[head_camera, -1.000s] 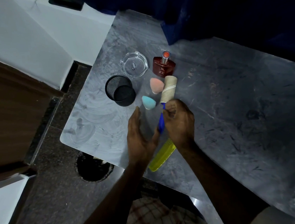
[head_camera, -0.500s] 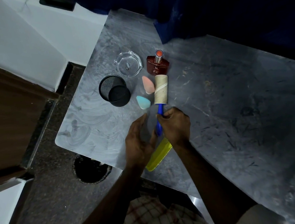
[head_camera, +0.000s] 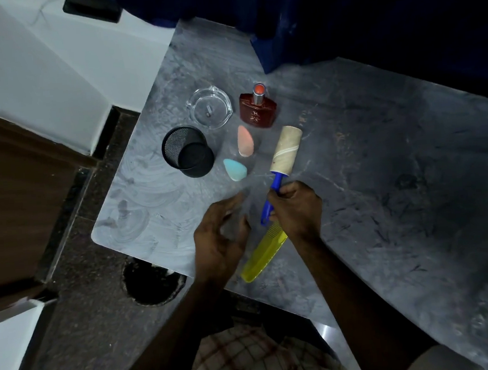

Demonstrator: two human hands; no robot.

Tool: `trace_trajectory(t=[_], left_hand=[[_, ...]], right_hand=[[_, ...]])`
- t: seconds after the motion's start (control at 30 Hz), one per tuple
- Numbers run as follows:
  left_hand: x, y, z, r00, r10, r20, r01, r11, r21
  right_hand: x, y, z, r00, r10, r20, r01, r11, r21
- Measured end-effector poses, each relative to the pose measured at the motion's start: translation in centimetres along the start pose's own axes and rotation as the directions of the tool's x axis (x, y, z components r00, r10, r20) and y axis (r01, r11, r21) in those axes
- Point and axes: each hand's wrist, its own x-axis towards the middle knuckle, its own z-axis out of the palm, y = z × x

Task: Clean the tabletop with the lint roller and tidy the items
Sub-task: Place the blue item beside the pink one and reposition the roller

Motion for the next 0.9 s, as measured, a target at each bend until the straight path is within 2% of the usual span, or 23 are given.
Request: trace_trajectory(t=[0.17,0.23,0.3,0.43,0.53,0.7,0.9], left_hand=[[4.9,4.2,-1.9,0.987,0.152,-0.061,-0.152,0.988,0.001],[8.6,6.2,-3.2,0.957,0.291,0.012,-0.291,0.95,0.115],[12.3,7.8,-4.3,0.914,0.371,0.166,-0.403,0.882,0.245],[17.6,10.2,-4.9,0.805,0.256,0.535,-0.524,0.729,0.439],[19.4,11.0,-4.0,0.7,0.146,0.699,-0.621,0.609,0.494],[20.2,10.5,-2.6,0.595,0.081,0.8,-0.715,0.506,0.482],[21.0,9.6,-1.5,0.608,0.083,0.789,-0.735,0.436,0.52]], right_hand=[[1.1,-0.1,-1.5,0.999,0.031,-0.038,-0.031,0.999,-0.023],[1.7,0.1,-2.1,0.999,0.032,-0.035,-0.033,0.998,-0.045],[2.2,0.3,-2.5,0.999,0.021,-0.034,-0.024,0.998,-0.067],[2.6,0.0,-2.7,0.999,0.021,-0.04,-0.027,0.989,-0.144],[2.8,-0.2,-3.1,0.998,0.043,-0.045,-0.05,0.985,-0.166],[3.1,-0.1,-3.7,0.999,0.024,-0.037,-0.033,0.965,-0.259],[3.2,0.2,-3.8,0.999,0.011,-0.052,-0.023,0.976,-0.218]])
